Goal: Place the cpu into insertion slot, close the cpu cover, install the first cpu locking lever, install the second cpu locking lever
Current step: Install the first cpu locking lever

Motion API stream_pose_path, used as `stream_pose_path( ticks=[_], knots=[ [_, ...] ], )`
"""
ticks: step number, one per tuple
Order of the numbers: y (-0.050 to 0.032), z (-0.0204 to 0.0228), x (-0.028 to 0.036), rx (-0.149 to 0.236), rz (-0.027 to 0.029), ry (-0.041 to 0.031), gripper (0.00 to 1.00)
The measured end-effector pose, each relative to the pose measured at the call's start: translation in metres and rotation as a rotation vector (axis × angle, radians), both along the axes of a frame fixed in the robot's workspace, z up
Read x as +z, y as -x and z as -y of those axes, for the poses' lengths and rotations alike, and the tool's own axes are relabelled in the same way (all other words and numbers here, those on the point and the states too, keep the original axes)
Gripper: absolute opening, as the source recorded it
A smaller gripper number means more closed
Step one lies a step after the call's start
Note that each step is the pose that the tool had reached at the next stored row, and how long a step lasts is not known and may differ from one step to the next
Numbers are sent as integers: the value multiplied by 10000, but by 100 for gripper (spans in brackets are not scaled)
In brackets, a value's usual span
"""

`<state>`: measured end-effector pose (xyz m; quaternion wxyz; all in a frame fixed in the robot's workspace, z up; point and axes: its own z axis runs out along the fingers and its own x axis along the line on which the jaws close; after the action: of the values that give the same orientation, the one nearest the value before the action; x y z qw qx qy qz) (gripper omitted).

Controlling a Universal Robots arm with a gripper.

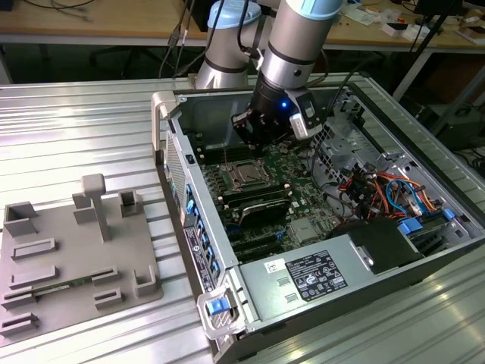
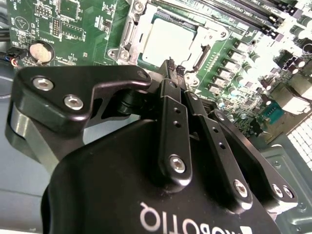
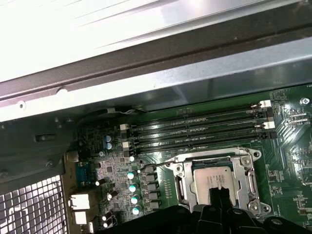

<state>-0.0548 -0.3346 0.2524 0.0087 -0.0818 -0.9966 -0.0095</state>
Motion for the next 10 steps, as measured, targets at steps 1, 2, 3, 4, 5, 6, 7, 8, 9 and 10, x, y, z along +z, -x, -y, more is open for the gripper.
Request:
stream_pose_path(
  ticks=[1, 2, 3, 4, 5, 6, 7, 8, 9, 10],
  knots=[
    [14, 0, 1, 39, -1, 2, 11],
    [29, 1, 1, 67, -1, 3, 11],
    [46, 1, 0, 97, -1, 3, 11],
    [64, 1, 0, 120, -1, 2, 11],
    [84, 1, -1, 140, -1, 2, 11],
    [103, 1, -1, 164, -1, 3, 11],
    [119, 1, -2, 201, -1, 2, 11],
    [130, 1, -4, 255, 0, 1, 11],
    [142, 1, -6, 364, 0, 2, 11],
    [152, 1, -5, 474, -1, 3, 11]
  ],
)
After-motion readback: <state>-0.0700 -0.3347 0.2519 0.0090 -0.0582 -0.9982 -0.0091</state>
